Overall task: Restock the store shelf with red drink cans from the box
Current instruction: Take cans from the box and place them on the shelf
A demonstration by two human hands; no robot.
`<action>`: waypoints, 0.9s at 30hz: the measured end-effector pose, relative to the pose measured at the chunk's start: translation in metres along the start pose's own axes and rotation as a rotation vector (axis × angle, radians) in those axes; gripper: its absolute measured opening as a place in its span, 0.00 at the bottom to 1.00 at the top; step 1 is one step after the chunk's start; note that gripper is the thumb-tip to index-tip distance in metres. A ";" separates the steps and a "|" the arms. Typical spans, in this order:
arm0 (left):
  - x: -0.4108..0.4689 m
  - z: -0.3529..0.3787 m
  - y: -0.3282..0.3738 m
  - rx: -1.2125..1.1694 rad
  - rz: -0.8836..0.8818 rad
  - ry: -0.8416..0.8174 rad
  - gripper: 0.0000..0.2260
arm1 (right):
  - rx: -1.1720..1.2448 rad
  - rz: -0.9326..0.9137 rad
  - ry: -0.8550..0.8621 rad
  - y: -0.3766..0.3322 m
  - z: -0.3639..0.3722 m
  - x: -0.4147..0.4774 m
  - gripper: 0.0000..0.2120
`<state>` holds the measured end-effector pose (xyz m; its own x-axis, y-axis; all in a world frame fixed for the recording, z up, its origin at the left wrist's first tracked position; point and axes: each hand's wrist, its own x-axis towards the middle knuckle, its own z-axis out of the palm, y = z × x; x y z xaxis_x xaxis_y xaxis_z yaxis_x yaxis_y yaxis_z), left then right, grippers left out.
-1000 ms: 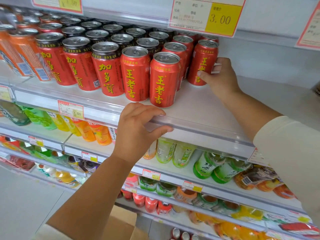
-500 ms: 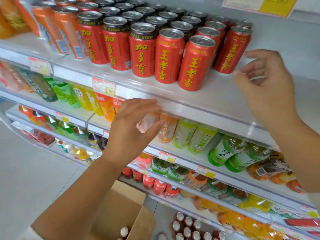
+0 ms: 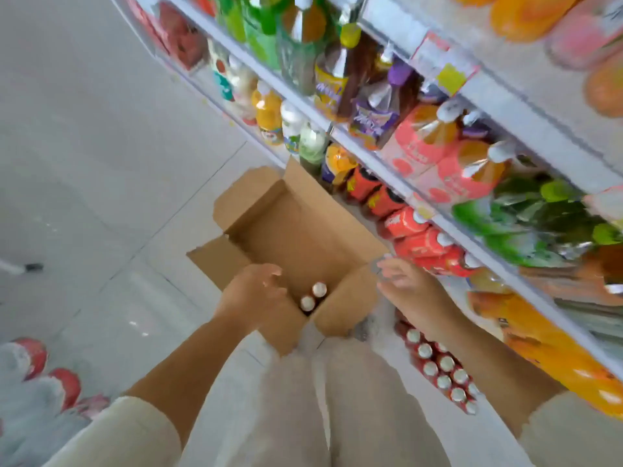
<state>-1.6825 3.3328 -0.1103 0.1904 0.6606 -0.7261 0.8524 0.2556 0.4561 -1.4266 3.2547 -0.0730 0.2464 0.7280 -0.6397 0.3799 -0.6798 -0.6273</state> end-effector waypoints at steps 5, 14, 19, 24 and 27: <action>0.095 0.100 -0.066 -0.019 -0.131 -0.142 0.14 | -0.161 0.144 -0.135 0.108 0.108 0.140 0.10; 0.286 0.275 -0.185 -0.005 -0.157 -0.185 0.20 | -0.646 0.007 -0.484 0.286 0.246 0.334 0.21; 0.336 0.328 -0.193 0.053 -0.129 -0.259 0.16 | -0.748 -0.032 -0.745 0.337 0.280 0.370 0.48; 0.351 0.349 -0.205 0.179 -0.179 -0.385 0.35 | -0.772 -0.147 -0.792 0.342 0.293 0.385 0.45; 0.357 0.350 -0.206 0.241 -0.197 -0.441 0.38 | -0.687 -0.122 -0.733 0.341 0.282 0.389 0.40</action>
<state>-1.6194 3.2686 -0.6437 0.1575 0.2443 -0.9568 0.9704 0.1415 0.1959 -1.4531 3.2815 -0.6609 -0.3486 0.3981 -0.8485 0.8540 -0.2381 -0.4625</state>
